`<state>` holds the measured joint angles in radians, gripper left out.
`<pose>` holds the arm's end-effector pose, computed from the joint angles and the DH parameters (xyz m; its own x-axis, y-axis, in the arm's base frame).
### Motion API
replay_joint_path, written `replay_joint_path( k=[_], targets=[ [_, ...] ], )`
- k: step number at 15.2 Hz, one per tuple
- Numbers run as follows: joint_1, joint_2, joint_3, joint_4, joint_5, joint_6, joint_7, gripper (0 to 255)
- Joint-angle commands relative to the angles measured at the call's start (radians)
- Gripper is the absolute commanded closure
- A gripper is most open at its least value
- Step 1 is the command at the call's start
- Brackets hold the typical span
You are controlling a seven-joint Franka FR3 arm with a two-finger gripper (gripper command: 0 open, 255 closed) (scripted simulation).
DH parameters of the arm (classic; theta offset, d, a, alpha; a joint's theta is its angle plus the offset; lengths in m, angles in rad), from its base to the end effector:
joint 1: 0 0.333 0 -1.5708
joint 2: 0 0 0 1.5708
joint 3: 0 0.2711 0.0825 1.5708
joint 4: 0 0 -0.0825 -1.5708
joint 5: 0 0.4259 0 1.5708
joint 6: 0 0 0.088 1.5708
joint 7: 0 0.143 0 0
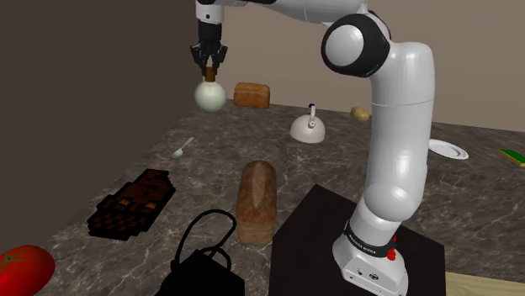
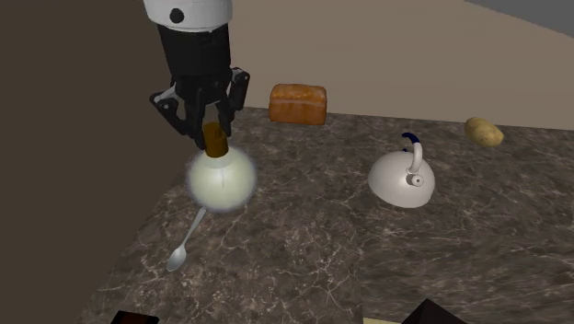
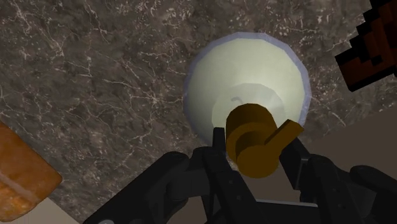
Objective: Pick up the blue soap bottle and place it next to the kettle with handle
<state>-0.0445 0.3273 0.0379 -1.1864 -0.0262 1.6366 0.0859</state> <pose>0.6905 -0.0120 0.5389 0.9879 -0.0941 0.1235 -0.0952 -0.9955 0.0034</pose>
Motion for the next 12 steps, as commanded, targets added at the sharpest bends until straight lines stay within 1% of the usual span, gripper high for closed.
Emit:
replay_joint_path(
  k=[1,5,8,12],
  targets=[
    [0.001,0.019,0.0,0.057,-0.001,-0.038,0.0,255],
    [0.003,0.052,0.0,0.159,-0.002,-0.106,-0.001,255],
    [-0.039,-0.062,-0.015,-0.01,0.013,-0.051,-0.053,255],
    [-0.09,-0.179,-0.042,-0.173,0.029,-0.005,-0.129,255]
  ],
)
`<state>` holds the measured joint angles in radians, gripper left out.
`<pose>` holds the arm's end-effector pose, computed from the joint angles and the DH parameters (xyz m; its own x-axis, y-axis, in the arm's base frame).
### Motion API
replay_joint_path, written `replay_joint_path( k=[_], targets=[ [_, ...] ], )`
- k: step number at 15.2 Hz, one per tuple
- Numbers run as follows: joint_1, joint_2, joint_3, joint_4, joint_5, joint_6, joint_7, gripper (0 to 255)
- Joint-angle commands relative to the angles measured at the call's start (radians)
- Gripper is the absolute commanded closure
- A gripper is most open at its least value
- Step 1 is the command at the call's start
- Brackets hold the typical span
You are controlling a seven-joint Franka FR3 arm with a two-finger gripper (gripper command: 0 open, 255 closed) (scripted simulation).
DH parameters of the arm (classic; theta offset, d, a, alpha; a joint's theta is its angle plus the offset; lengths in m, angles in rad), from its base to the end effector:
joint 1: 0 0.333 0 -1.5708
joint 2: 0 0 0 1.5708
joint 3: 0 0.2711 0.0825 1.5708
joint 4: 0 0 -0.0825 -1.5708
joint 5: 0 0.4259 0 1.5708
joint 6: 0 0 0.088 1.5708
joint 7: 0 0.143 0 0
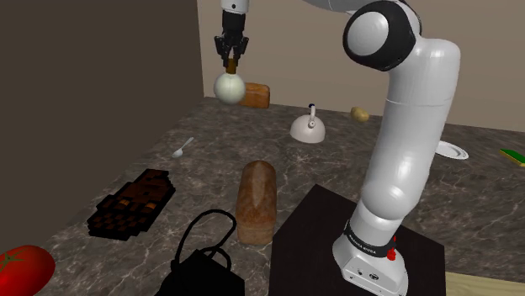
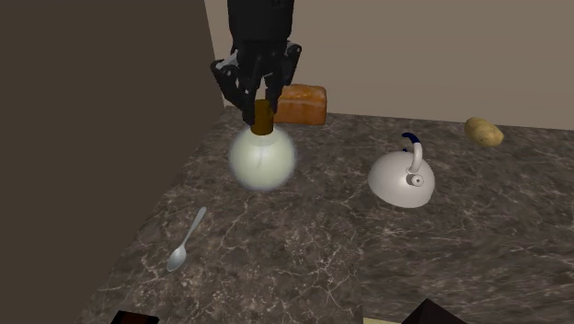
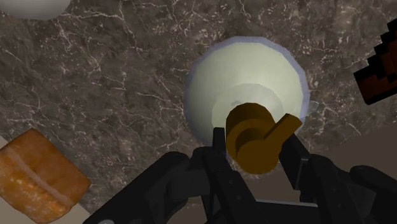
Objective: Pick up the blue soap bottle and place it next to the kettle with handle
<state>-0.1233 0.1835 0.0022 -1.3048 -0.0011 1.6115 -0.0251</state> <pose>0.6483 -0.0792 0.5707 0.9879 -0.0950 0.1228 -0.0962 -0.9954 0.0038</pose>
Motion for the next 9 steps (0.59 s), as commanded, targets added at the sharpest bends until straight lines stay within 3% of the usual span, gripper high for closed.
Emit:
replay_joint_path(
  k=[1,9],
  targets=[
    [-0.023,-0.061,-0.014,-0.088,0.007,0.028,-0.038,255],
    [-0.11,-0.219,-0.092,-0.285,0.023,0.065,-0.205,255]
  ],
)
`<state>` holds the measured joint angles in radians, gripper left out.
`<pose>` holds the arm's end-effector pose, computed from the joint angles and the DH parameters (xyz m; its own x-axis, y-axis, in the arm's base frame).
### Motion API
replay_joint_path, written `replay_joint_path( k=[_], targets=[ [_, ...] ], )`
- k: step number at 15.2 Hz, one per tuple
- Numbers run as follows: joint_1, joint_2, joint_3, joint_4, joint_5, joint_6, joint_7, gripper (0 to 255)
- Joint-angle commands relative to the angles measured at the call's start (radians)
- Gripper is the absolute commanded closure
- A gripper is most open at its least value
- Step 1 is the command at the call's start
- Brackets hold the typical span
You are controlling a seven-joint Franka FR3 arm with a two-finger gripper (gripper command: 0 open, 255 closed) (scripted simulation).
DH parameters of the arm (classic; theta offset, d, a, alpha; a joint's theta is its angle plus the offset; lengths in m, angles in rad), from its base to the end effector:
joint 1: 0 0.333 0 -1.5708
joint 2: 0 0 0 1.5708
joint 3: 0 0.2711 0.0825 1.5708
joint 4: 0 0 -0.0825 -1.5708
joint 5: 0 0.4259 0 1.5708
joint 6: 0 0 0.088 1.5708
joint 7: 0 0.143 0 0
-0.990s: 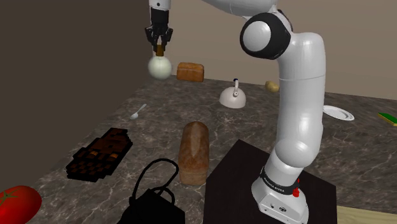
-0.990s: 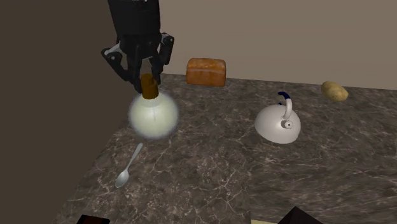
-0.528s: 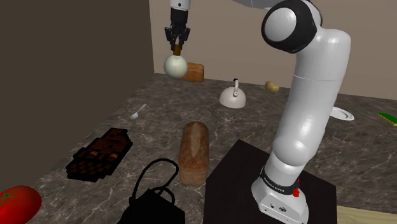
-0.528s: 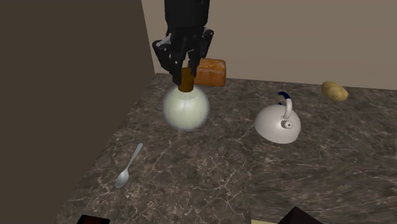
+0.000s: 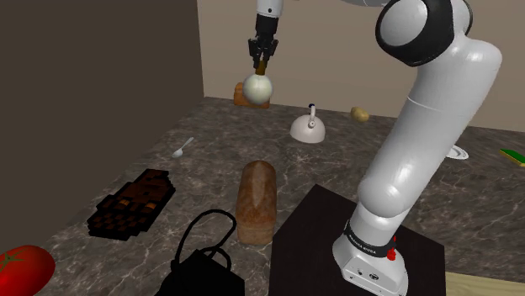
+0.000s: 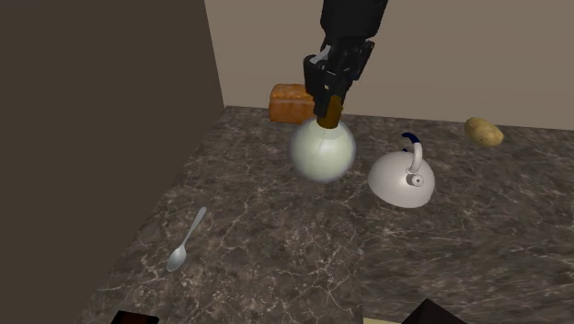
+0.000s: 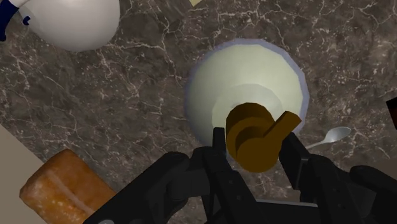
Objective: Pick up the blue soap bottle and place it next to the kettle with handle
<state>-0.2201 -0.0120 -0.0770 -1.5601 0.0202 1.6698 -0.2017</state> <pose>0.5820 -0.1756 0.5660 0.9878 -0.0951 0.1231 -0.0963 -0.9953 0.0036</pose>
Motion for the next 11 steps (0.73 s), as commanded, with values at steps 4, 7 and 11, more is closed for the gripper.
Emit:
replay_joint_path(
  k=[4,7,11],
  targets=[
    [-0.054,-0.077,-0.06,-0.091,0.003,0.012,-0.116,255],
    [-0.084,-0.107,-0.098,-0.122,0.003,0.012,-0.183,255],
    [-0.124,-0.132,-0.151,-0.147,0.001,0.009,-0.276,255]
  ],
)
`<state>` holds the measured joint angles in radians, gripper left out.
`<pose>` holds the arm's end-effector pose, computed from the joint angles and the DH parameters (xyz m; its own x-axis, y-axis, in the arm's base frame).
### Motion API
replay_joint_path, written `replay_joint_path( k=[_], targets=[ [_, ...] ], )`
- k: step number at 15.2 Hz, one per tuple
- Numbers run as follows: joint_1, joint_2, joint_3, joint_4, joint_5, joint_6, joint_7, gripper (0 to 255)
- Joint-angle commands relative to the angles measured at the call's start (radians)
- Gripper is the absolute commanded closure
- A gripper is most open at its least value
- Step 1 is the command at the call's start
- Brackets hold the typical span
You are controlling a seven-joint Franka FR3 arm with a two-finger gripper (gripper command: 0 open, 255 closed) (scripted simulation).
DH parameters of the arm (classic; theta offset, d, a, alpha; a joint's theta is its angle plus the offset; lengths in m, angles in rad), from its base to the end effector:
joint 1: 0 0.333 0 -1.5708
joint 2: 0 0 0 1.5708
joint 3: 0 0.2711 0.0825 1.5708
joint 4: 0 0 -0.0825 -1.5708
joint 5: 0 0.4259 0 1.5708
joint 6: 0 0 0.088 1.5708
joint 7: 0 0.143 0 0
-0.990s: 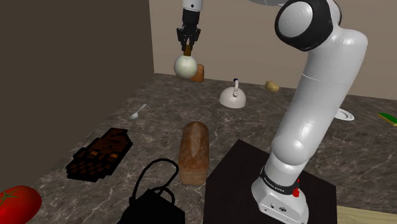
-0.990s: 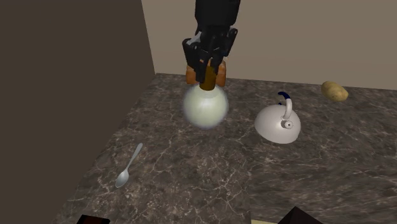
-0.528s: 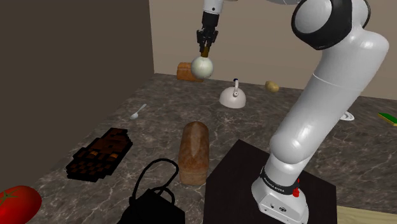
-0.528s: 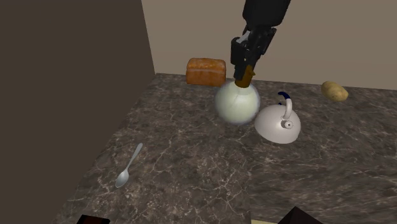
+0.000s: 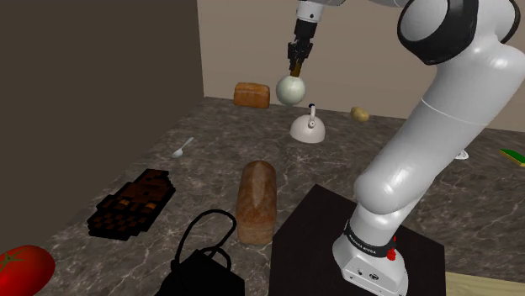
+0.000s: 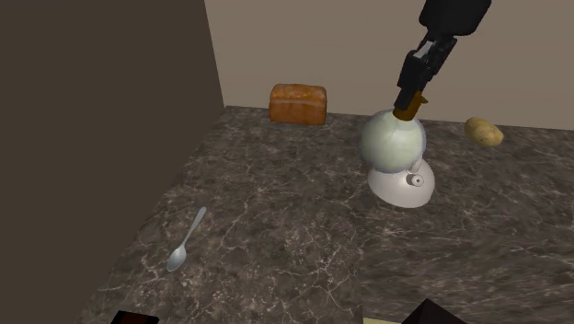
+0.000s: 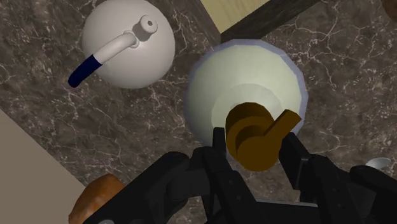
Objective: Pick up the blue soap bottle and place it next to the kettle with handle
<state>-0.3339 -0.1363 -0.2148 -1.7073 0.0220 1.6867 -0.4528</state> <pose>0.4896 -0.3024 0.5616 0.9877 -0.0958 0.1232 -0.0970 -0.9953 0.0033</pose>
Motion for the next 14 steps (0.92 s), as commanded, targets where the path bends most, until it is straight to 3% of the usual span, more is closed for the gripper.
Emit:
replay_joint_path(
  k=[1,14],
  targets=[
    [-0.02,-0.011,-0.027,-0.002,-0.001,-0.01,-0.048,255],
    [-0.152,0.042,-0.223,0.069,0.028,-0.047,-0.377,255]
  ],
)
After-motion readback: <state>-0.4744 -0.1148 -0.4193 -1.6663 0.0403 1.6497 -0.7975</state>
